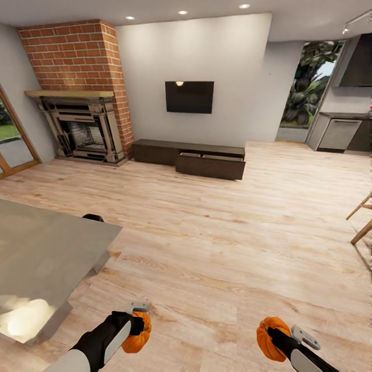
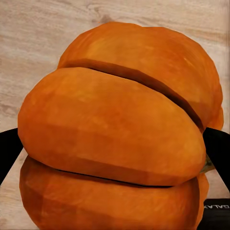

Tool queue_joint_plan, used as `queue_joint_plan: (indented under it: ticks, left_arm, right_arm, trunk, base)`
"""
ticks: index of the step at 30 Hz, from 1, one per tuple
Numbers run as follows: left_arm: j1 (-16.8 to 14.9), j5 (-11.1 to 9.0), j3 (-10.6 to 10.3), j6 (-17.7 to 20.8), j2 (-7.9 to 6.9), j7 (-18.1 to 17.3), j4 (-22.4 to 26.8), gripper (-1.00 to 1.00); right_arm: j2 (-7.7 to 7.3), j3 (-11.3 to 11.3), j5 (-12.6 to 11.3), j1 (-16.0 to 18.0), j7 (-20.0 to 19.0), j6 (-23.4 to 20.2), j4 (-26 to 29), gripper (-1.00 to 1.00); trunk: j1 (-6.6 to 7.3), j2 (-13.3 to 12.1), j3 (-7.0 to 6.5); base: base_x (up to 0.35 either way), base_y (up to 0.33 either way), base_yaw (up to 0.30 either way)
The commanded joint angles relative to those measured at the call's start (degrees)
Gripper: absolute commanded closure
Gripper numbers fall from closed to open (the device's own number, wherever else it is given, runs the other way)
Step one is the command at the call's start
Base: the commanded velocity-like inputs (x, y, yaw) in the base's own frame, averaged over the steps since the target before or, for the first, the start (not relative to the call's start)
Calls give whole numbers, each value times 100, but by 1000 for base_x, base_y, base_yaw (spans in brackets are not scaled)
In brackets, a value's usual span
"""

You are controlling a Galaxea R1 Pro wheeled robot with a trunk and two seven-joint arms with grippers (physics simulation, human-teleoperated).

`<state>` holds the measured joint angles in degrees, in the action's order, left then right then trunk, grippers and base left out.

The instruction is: Place each of the two pumpkins and all three candles from the living room inside a cabinet in the living room (use any cabinet), then make sure every cabinet is closed, and position the cauldron so it is next to a table in the living room.

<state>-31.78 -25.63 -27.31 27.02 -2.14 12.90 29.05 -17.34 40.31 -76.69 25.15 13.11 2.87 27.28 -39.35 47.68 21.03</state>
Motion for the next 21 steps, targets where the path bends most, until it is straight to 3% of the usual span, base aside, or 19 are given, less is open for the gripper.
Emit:
queue_joint_plan:
  ticks: [1,10,15,21]
  left_arm:
    - [-4,-56,-46,22,-11,54,15,100]
    - [-4,-56,-46,21,-23,58,14,100]
    - [-4,-56,-46,16,-23,60,16,100]
    - [-4,-56,-46,16,-25,58,13,100]
  right_arm:
    - [-7,47,-51,7,47,29,14,100]
    - [2,49,-48,7,74,29,-36,100]
    - [10,56,-47,7,33,29,-709,100]
    - [60,53,-42,7,21,59,-852,100]
  trunk:
    - [-3,6,11]
    - [-3,6,18]
    - [-3,6,18]
    - [-3,6,18]
  base:
    - [216,0,-107]
    - [315,0,-16]
    - [333,0,0]
    - [333,0,0]
